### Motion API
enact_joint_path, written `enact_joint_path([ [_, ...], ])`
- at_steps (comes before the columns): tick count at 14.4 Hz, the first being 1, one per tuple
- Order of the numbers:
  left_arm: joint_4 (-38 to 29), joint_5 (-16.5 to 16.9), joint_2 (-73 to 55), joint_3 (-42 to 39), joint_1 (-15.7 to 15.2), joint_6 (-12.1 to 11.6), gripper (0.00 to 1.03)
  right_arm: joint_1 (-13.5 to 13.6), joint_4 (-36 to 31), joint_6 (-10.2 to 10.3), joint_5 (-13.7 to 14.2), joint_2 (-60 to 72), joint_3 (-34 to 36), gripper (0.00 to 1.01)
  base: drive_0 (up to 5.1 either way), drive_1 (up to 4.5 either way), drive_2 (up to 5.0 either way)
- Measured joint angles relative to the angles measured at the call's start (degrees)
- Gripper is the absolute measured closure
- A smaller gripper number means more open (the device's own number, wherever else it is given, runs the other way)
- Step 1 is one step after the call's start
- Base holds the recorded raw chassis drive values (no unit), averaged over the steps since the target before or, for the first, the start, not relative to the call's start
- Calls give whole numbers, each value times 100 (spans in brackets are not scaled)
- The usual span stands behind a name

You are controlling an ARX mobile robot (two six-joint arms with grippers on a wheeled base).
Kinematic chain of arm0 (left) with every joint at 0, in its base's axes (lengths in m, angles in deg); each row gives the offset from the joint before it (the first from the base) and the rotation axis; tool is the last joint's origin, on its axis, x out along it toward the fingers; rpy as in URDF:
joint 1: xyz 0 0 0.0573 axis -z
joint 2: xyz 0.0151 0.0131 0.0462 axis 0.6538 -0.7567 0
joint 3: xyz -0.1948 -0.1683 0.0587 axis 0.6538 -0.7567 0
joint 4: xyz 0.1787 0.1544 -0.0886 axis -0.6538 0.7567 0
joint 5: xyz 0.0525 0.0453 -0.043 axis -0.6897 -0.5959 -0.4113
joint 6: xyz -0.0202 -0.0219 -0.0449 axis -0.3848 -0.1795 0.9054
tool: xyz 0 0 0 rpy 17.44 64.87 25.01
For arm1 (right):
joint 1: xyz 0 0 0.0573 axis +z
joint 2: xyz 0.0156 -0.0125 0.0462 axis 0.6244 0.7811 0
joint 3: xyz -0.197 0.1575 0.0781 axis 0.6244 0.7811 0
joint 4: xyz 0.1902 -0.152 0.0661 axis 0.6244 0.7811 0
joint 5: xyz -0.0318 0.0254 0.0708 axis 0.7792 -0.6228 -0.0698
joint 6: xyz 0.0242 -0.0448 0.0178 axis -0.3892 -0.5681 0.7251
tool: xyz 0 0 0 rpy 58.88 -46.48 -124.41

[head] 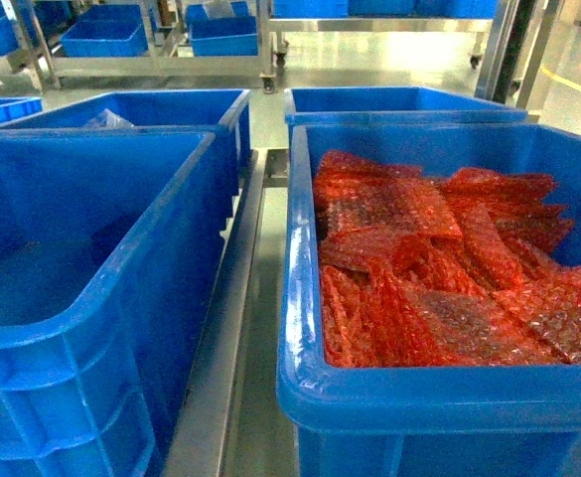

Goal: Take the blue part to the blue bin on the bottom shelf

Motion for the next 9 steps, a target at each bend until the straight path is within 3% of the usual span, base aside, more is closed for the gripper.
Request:
enact_joint_path([
  [9, 1058, 0, 1067, 0, 0, 0, 101, 0, 0, 0, 0, 0, 0, 3, 0, 0, 0],
])
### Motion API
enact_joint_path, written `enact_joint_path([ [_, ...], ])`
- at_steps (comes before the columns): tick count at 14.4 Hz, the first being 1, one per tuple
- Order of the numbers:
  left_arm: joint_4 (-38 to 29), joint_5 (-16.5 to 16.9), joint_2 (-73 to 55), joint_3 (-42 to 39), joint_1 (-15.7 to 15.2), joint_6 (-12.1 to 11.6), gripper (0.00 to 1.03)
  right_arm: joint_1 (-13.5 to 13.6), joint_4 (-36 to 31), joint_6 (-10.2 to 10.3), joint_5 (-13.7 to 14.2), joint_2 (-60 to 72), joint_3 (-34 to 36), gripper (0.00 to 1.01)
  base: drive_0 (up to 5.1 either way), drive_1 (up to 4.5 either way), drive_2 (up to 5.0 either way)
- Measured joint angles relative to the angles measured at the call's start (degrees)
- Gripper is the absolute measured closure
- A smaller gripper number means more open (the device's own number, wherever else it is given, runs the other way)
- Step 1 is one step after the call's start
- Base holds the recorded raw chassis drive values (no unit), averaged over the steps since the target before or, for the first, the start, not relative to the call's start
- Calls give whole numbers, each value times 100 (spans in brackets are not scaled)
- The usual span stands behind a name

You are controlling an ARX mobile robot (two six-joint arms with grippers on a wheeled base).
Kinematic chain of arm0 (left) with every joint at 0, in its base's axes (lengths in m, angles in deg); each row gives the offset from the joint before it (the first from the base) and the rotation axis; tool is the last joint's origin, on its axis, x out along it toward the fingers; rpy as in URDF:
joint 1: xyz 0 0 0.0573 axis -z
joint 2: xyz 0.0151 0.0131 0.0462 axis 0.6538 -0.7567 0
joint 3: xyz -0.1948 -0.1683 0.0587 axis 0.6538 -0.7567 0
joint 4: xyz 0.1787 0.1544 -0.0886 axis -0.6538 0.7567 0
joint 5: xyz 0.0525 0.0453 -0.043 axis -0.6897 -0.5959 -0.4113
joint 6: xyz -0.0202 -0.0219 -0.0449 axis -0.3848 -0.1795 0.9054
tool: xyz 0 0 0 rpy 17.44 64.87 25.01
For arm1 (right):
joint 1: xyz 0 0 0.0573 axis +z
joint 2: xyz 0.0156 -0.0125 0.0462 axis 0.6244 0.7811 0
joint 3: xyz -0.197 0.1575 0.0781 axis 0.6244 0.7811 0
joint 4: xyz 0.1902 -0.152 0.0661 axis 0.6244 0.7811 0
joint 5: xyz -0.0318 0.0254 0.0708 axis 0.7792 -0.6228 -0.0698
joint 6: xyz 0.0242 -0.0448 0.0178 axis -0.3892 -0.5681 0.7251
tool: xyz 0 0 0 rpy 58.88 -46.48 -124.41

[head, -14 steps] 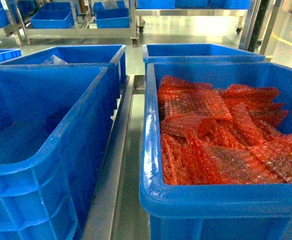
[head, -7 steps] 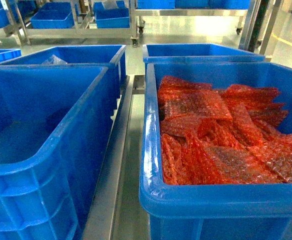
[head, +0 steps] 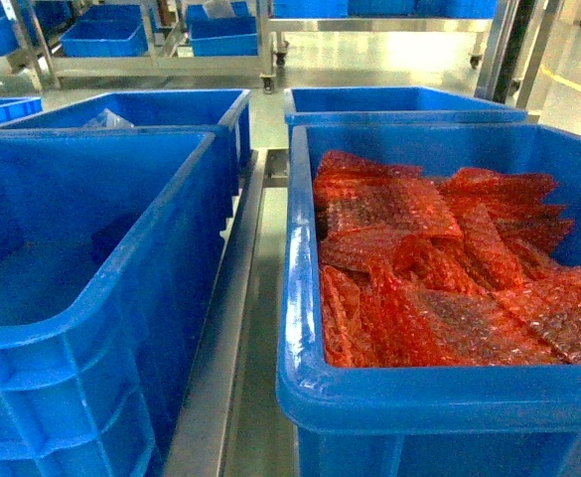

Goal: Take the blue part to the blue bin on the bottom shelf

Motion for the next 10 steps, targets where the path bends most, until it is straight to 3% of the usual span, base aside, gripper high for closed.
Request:
enact_joint_path([
  [1, 66, 0, 63, 0, 0, 0, 101, 0, 0, 0, 0, 0, 0, 3, 0, 0, 0],
  [2, 953, 15, 640, 4, 0, -2, 101, 0, 2, 2, 2, 0, 0, 3, 0, 0, 0],
  [8, 1049, -2, 962, 4, 0, -9, 101, 0, 0, 2, 0, 0, 0, 3, 0, 0, 0],
  [10, 1051, -2, 962, 4, 0, -13, 78, 0, 0, 2, 0, 0, 0, 3, 0, 0, 0],
])
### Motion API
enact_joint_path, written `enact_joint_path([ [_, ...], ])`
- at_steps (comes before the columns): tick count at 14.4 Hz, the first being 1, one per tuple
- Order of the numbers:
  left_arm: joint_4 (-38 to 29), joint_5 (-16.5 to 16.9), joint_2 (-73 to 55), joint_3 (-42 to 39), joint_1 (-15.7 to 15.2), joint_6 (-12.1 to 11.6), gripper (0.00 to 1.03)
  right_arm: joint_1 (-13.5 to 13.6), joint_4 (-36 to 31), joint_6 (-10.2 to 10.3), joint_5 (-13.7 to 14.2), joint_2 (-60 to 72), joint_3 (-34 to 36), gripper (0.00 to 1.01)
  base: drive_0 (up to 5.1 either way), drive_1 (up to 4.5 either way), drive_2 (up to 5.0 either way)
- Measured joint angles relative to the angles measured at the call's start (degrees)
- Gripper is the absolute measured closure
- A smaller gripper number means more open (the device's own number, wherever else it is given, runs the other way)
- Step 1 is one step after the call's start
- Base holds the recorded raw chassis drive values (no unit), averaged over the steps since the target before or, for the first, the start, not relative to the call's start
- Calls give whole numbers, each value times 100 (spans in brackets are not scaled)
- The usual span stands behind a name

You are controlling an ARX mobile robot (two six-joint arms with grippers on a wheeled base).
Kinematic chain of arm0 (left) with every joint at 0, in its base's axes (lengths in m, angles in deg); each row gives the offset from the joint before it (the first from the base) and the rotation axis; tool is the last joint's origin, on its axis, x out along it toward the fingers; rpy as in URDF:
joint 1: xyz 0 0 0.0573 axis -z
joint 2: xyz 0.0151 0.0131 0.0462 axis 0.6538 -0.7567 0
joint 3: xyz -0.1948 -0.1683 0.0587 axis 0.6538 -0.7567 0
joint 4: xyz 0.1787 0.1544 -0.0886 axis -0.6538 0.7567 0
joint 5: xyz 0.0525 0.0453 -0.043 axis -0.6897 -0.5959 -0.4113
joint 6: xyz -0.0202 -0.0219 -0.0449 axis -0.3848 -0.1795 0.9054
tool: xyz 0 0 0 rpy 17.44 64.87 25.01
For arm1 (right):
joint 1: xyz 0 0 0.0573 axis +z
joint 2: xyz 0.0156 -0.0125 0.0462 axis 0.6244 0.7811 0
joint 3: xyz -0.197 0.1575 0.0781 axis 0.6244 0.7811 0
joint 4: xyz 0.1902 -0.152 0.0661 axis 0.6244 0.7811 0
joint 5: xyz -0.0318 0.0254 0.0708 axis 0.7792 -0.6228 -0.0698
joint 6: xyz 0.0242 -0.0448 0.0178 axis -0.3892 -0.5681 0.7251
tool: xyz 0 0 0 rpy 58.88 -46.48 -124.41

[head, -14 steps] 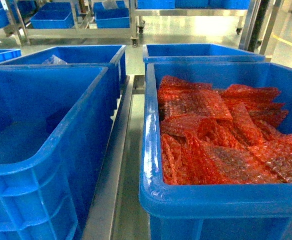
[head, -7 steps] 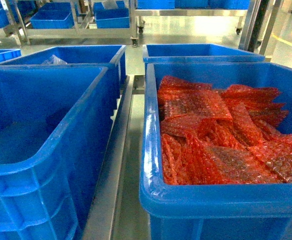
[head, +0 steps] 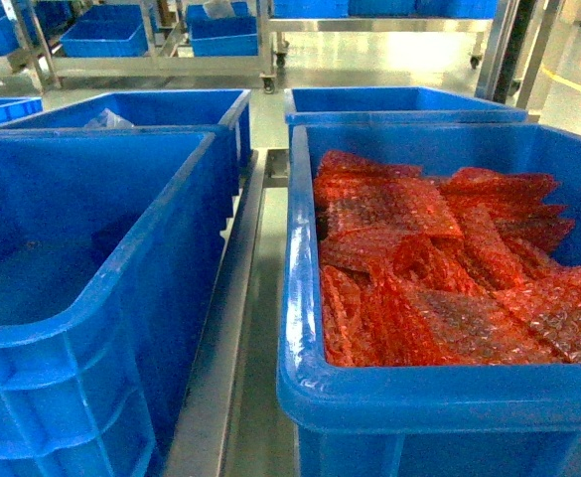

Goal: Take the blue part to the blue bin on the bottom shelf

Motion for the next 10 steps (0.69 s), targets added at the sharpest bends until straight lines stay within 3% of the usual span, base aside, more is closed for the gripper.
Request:
enact_joint_path([
  [2, 0, 2, 0, 0, 0, 0, 42, 0, 0, 0, 0, 0, 0, 3, 0, 0, 0],
  [5, 0, 2, 0, 0, 0, 0, 6, 0, 0, 0, 0, 0, 0, 3, 0, 0, 0],
  [10, -2, 2, 0, 0, 0, -7, 5, 0, 0, 0, 0, 0, 0, 3, 0, 0, 0],
])
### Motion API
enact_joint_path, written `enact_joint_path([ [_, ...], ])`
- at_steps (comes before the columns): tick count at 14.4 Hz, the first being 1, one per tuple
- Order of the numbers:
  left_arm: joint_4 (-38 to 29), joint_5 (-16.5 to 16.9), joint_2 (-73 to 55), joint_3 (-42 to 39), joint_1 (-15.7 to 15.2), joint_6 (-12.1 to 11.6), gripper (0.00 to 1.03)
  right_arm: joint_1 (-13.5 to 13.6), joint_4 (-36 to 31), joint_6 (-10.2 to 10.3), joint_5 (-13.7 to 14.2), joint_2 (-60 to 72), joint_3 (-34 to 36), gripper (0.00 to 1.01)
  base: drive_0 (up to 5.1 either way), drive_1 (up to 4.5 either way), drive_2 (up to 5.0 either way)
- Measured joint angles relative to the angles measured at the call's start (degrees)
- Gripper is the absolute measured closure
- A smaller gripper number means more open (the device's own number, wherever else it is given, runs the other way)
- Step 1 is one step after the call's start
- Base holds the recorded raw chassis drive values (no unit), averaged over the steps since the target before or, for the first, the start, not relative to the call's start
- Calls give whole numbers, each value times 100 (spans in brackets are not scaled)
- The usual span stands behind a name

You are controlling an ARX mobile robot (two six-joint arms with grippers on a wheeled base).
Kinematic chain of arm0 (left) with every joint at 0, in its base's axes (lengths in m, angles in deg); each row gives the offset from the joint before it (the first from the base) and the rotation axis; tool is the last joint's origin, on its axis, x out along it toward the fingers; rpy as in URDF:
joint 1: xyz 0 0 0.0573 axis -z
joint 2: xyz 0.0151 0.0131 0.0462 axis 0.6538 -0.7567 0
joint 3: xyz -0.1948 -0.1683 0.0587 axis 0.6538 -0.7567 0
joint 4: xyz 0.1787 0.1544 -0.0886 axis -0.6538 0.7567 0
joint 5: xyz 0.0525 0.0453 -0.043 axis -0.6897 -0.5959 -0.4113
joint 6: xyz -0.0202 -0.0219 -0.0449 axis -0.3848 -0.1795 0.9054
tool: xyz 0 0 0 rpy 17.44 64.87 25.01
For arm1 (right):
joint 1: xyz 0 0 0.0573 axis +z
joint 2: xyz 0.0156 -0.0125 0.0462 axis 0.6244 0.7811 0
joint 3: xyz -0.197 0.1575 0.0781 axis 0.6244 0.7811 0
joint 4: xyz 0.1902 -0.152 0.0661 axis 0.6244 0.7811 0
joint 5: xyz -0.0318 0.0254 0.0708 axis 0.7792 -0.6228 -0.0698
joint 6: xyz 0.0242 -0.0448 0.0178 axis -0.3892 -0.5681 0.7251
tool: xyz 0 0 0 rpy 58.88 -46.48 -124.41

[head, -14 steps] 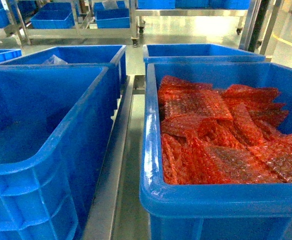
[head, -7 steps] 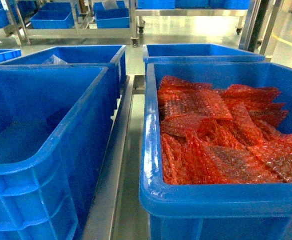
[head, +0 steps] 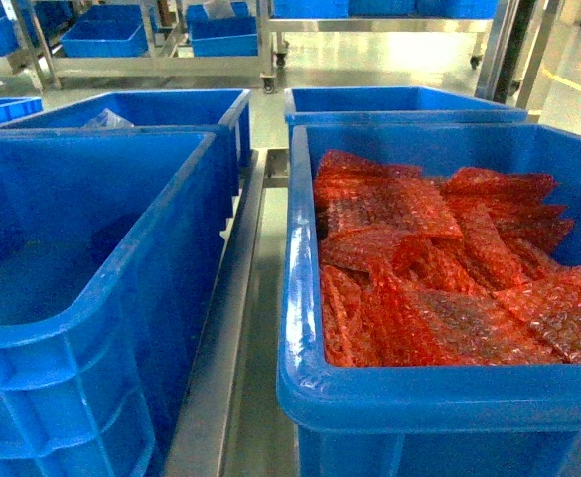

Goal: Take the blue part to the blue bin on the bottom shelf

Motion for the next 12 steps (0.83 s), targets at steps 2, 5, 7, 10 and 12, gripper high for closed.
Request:
enact_joint_path([
  [2, 0, 0, 0, 0, 0, 0, 5, 0, 0, -2, 0, 0, 0, 3, 0, 0, 0],
  [5, 0, 0, 0, 0, 0, 0, 5, 0, 0, -2, 0, 0, 0, 3, 0, 0, 0],
  [7, 0, 0, 0, 0, 0, 0, 5, 0, 0, -2, 0, 0, 0, 3, 0, 0, 0],
  [10, 0, 0, 0, 0, 0, 2, 5, 0, 0, -2, 0, 0, 0, 3, 0, 0, 0],
  [12, 0, 0, 0, 0, 0, 2, 5, 0, 0, -2, 0, 0, 0, 3, 0, 0, 0],
])
